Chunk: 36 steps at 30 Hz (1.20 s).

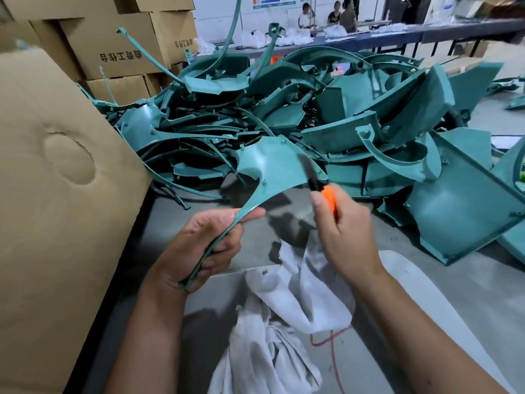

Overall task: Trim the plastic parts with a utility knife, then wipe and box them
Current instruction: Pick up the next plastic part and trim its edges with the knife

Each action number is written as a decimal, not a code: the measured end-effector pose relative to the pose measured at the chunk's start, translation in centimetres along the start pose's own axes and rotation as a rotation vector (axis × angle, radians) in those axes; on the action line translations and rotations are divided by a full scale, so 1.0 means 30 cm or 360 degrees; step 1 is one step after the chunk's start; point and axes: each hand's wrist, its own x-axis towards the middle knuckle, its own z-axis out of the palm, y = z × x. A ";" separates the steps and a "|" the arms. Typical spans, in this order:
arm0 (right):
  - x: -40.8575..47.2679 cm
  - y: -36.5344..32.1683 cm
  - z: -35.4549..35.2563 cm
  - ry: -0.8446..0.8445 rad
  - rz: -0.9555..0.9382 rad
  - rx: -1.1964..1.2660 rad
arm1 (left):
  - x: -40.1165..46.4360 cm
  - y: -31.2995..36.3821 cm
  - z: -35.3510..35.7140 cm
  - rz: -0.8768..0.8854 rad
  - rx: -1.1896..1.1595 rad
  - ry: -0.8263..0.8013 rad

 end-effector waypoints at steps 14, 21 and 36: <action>0.025 0.062 -0.024 0.0158 0.0256 -0.0308 | -0.035 0.015 -0.036 -0.0014 -0.0502 -0.0432; 0.039 0.071 -0.062 0.0325 0.0438 -0.0099 | -0.044 0.052 -0.054 0.0297 -0.0712 -0.0477; -0.020 -0.023 0.005 -0.0487 0.0493 0.0710 | 0.134 -0.119 0.160 0.0590 0.0232 0.0840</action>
